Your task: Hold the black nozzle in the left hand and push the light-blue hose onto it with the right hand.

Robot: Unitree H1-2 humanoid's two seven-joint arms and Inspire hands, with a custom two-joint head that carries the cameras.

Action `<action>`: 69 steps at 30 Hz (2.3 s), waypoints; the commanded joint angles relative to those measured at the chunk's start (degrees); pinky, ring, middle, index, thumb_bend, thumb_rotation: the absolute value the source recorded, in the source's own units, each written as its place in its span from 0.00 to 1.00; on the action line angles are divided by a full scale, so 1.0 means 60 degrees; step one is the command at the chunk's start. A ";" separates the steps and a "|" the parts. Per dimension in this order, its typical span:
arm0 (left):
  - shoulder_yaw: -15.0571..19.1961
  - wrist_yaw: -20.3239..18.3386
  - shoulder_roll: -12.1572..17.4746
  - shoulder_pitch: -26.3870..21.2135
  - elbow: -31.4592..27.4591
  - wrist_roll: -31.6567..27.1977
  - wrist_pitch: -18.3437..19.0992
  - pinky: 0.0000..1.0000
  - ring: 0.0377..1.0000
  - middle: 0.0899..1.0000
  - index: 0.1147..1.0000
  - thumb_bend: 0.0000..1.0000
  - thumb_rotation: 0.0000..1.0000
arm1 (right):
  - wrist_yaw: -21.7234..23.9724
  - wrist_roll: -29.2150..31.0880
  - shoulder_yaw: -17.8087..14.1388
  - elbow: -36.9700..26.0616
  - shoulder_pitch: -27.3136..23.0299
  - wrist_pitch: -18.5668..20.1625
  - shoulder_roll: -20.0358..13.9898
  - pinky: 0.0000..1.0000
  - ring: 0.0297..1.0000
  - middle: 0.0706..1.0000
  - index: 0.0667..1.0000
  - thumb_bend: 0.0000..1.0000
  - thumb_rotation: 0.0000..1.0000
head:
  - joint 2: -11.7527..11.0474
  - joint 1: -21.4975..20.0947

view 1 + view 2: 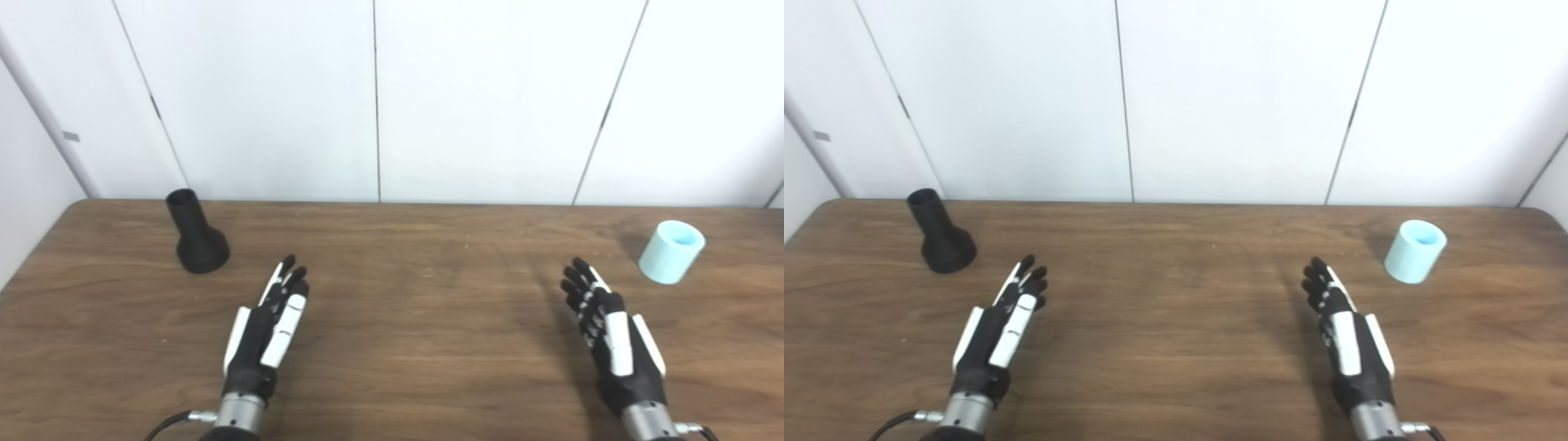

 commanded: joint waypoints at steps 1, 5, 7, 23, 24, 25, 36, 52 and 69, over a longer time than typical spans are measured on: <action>-0.0051 0.0043 -0.0058 -0.0235 -0.0224 -0.0029 -0.0180 0.91 0.93 0.92 0.92 0.36 0.84 | 0.0132 0.0222 -0.0168 -0.0009 -0.0186 -0.0344 -0.0231 0.95 0.94 0.92 0.94 0.56 1.00 | -0.0068 0.0366; -0.0114 0.0065 -0.0192 -0.0242 -0.0132 -0.0015 -0.0230 0.91 0.93 0.92 0.92 0.38 0.85 | 0.0287 0.0337 -0.0297 0.0310 -0.0190 -0.0584 -0.0393 0.95 0.93 0.91 0.94 0.59 1.00 | -0.0204 0.0862; -0.0151 0.0072 -0.0260 -0.0249 -0.0079 -0.0022 -0.0257 0.92 0.93 0.93 0.92 0.38 0.84 | 0.0354 0.0409 -0.0364 0.0496 -0.0204 -0.0716 -0.0467 0.95 0.93 0.91 0.93 0.60 1.00 | -0.0280 0.1071; -0.0478 0.0361 -0.0729 -0.0359 0.0773 0.0134 -0.0989 0.94 0.94 0.94 0.94 0.40 0.80 | 0.1025 0.1149 -0.0799 0.2013 -0.0386 -0.1525 -0.1038 0.88 0.89 0.90 0.92 0.60 1.00 | -0.0956 0.2416; -0.0497 0.0379 -0.0746 -0.0378 0.0811 0.0164 -0.1003 0.94 0.95 0.94 0.94 0.40 0.80 | 0.1116 0.1195 -0.0825 0.2199 -0.0427 -0.1668 -0.1068 0.88 0.89 0.90 0.92 0.58 1.00 | -0.0992 0.2473; -0.0516 0.0406 -0.0758 -0.0397 0.0857 0.0207 -0.1023 0.94 0.95 0.94 0.94 0.40 0.80 | 0.1184 0.1219 -0.0845 0.2366 -0.0468 -0.1793 -0.1094 0.88 0.89 0.90 0.91 0.57 1.00 | -0.1029 0.2517; -0.0335 0.0774 -0.0697 -0.0651 0.1339 0.0293 -0.1396 0.93 0.95 0.93 0.93 0.52 0.54 | 0.1482 0.1379 -0.0941 0.3402 -0.0791 -0.2415 -0.1198 0.87 0.88 0.90 0.91 0.55 1.00 | -0.1559 0.2751; 0.0953 0.1410 0.0131 -0.0477 -0.0497 0.1620 0.0069 0.89 0.90 0.89 0.90 0.69 0.20 | 0.1768 0.1347 -0.0929 0.3732 -0.0676 -0.2834 -0.1269 0.93 0.92 0.93 0.95 0.50 1.00 | -0.1734 0.2985; 0.2731 0.1437 0.2408 -0.0646 -0.0436 0.2152 0.0787 0.91 0.91 0.89 0.90 0.71 0.16 | 0.1653 0.1211 -0.0875 0.3637 -0.0687 -0.2686 -0.1231 0.92 0.92 0.93 0.94 0.51 1.00 | -0.1642 0.2845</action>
